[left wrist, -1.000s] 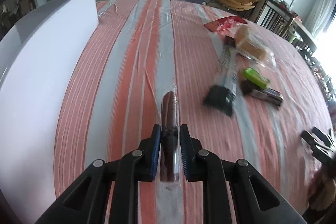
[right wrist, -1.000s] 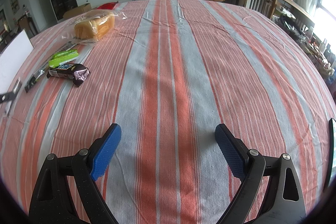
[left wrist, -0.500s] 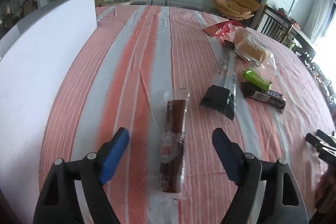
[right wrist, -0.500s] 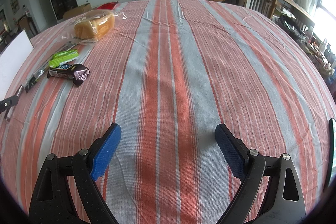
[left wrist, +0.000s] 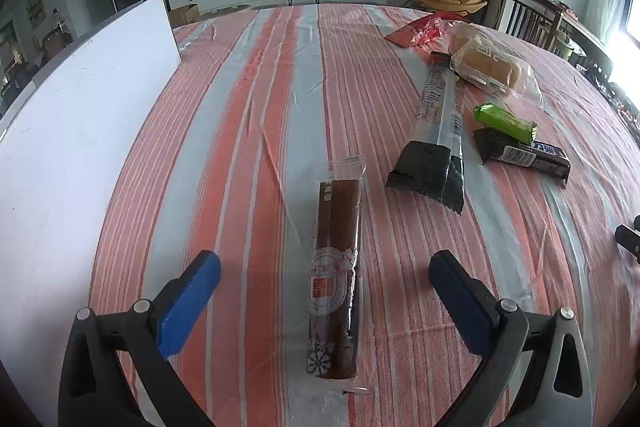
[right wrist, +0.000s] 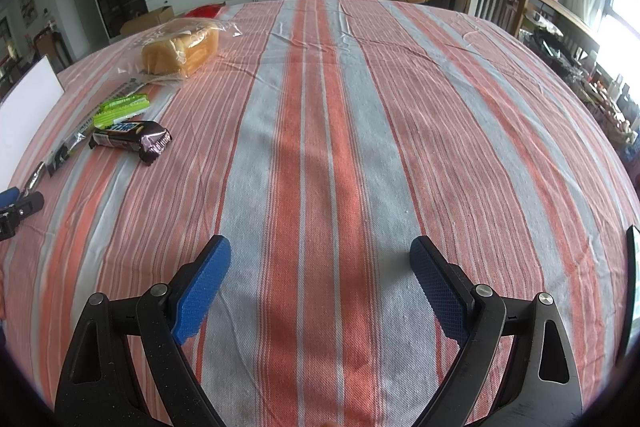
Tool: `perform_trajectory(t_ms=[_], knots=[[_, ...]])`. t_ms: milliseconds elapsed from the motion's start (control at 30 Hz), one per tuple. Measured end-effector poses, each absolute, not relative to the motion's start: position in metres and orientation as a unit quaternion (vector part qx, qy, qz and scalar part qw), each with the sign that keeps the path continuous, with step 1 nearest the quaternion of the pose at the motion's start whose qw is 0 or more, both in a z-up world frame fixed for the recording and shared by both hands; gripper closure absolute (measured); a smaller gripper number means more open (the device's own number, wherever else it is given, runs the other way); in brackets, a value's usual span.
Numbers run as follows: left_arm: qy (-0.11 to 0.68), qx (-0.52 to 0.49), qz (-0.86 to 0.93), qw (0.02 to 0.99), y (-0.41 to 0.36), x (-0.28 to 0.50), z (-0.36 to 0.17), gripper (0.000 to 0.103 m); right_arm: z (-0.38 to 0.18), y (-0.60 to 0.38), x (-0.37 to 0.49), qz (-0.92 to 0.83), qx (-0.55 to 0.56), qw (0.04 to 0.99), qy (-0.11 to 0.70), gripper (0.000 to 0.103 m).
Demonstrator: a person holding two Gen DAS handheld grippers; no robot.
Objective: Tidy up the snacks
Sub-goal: 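Lower the brown wafer-roll pack onto the table and open the left gripper, then grasp the dark chocolate bar with the right gripper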
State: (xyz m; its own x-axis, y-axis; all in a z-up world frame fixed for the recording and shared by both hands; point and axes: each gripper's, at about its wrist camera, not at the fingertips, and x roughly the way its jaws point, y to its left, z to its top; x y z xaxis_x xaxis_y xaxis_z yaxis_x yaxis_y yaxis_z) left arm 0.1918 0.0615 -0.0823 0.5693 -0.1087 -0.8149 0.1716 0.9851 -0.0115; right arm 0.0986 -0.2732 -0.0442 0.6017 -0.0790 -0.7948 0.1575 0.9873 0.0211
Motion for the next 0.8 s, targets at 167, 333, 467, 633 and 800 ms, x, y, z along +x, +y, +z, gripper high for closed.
perform_trajectory(t_ms=[167, 333, 467, 633, 800], knots=[[0.457, 0.033, -0.078, 0.885, 0.061, 0.192, -0.082, 0.0, -0.043, -0.268, 0.098, -0.061, 0.038, 0.894, 0.442, 0.009], [0.457, 0.032, -0.078, 0.886, 0.063, 0.191, -0.082, 0.0, -0.036, -0.245, 0.122, 0.031, 0.025, 0.893, 0.449, 0.011], [0.457, 0.032, -0.078, 0.886, 0.063, 0.191, -0.082, 0.0, -0.019, -0.213, 0.166, 0.096, 0.001, 0.895, 0.436, 0.011], [0.457, 0.031, -0.078, 0.886, 0.063, 0.191, -0.082, 0.0, -0.032, -0.174, 0.223, 0.137, -0.063, 0.862, 0.483, 0.012], [0.456, 0.03, -0.077, 0.886, 0.064, 0.191, -0.082, 0.0, -0.033, -0.143, 0.233, 0.158, -0.112, 0.846, 0.497, 0.013]])
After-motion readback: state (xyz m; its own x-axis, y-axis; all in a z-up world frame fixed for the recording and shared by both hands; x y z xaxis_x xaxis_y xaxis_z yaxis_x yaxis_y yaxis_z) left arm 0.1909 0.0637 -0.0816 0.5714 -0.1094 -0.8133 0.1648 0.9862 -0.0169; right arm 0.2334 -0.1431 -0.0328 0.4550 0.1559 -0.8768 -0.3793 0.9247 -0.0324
